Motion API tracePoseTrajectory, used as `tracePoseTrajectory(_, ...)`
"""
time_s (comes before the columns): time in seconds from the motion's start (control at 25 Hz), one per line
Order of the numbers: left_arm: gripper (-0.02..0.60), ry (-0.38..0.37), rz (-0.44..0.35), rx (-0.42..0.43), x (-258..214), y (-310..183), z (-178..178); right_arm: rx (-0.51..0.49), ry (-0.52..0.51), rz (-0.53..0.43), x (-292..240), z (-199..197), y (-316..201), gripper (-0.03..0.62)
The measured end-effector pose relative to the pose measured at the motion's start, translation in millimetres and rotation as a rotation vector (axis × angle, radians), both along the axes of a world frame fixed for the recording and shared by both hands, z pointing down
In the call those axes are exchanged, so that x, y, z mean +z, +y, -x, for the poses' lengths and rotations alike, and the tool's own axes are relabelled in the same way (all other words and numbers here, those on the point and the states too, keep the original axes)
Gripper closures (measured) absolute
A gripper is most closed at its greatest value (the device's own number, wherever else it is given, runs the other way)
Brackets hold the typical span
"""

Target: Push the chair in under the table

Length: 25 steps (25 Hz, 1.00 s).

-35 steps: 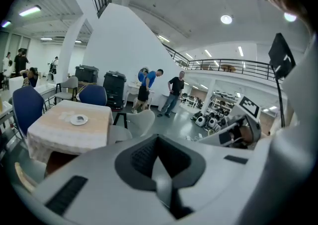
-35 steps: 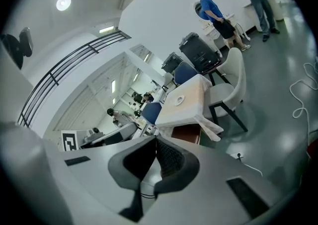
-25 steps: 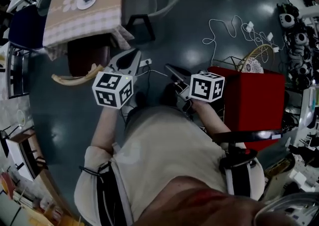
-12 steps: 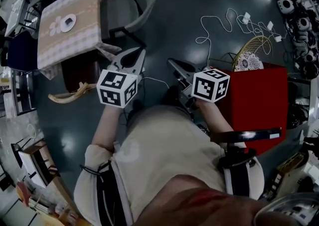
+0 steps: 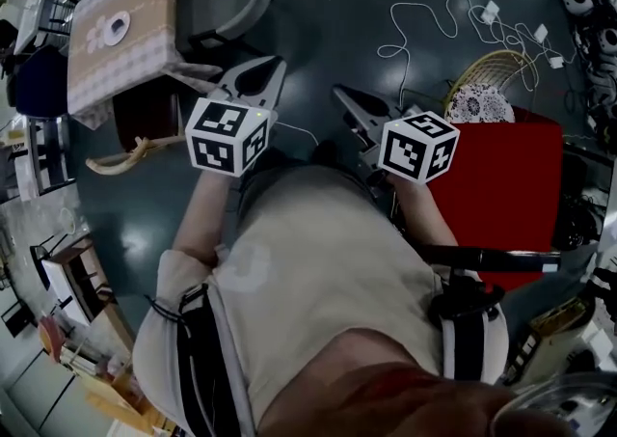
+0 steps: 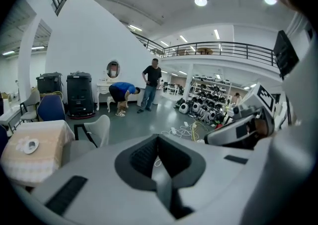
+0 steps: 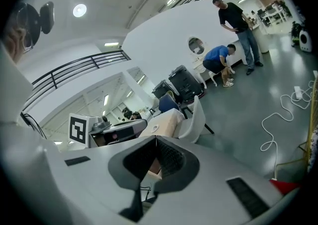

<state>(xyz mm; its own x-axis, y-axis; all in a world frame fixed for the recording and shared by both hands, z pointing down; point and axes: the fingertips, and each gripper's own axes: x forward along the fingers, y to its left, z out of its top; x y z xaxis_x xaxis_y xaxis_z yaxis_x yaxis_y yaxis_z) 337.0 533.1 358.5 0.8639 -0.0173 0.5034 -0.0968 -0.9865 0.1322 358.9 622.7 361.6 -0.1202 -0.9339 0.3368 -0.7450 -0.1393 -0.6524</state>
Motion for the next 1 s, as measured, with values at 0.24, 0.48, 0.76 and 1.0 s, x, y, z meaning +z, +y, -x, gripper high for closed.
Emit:
tracePoseTrajectory(0.24,0.574,-0.066,-0.047,0.009,6.2,-1.1,-11.0,0.036,-0.036,-0.052,-4.3,-23.3,8.7,0.582)
tracePoseTrajectory(0.48,0.574,-0.071,-0.071,0.045,8.3,-8.6,-30.3,0.072,-0.06,-0.051,4.8,-34.3,5.2,0.582)
tracePoseTrajectory(0.76,0.572,-0.044,-0.057,0.018,18.2,-64.9,-68.9,0.102,-0.019,-0.005,13.1,-74.2,-24.9,0.582)
tracePoseTrajectory(1.0,0.574,-0.028,-0.001,-0.004,32.9,-141.7,-108.1,0.102,-0.013,0.07,22.9,-111.3,-90.1,0.582)
